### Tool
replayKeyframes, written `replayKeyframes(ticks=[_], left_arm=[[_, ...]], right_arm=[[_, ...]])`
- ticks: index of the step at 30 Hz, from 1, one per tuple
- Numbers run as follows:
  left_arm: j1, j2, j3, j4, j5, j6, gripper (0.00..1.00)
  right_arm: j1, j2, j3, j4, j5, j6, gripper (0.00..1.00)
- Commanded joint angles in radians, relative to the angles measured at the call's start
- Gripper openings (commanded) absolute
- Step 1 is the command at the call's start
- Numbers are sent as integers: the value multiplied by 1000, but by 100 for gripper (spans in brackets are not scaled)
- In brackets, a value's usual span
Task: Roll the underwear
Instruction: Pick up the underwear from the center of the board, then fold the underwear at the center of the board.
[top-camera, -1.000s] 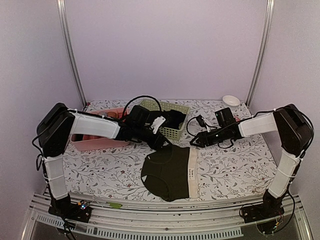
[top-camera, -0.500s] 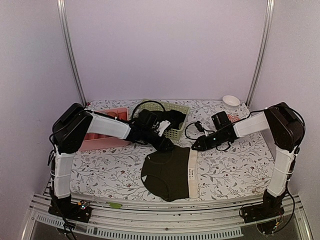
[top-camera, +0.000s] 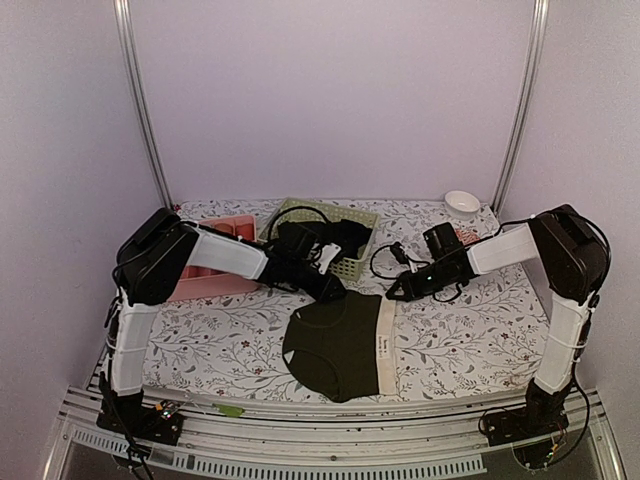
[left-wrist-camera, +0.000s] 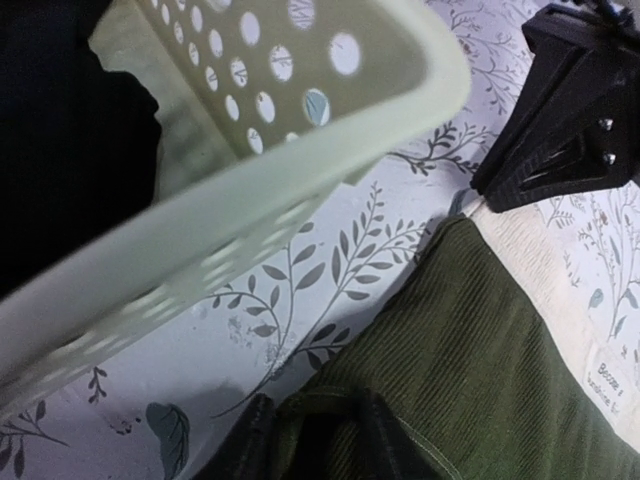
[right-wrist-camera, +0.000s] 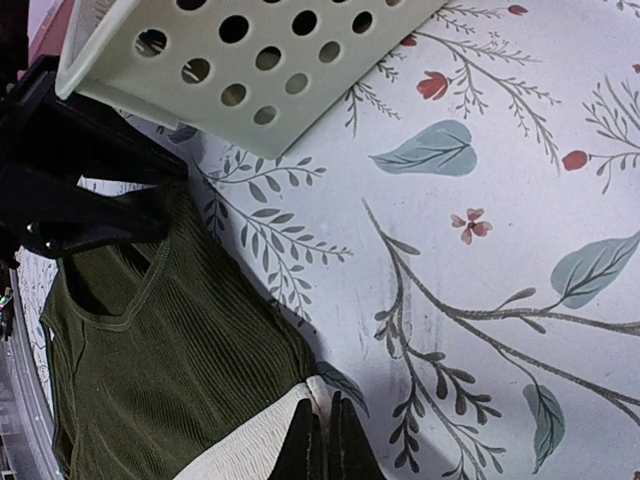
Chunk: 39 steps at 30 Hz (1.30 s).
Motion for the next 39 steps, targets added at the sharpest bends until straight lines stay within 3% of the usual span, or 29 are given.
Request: replayKeyframes(ticks=[1, 9, 21, 26, 39], left_arm=[[22, -5, -35, 49, 33, -14, 22], [32, -110, -91, 101, 20, 23, 0], [53, -336, -229, 186, -17, 82, 0], [55, -401, -302, 216, 38, 104, 0], [-20, -490, -587, 283, 150, 127, 0]], right_arm=[[-10, -14, 2, 27, -21, 2, 0], [-19, -59, -18, 94, -82, 32, 0], [-19, -203, -60, 154, -214, 18, 0], [-15, -267, -92, 156, -287, 18, 0], [67, -302, -269, 173, -265, 45, 0]])
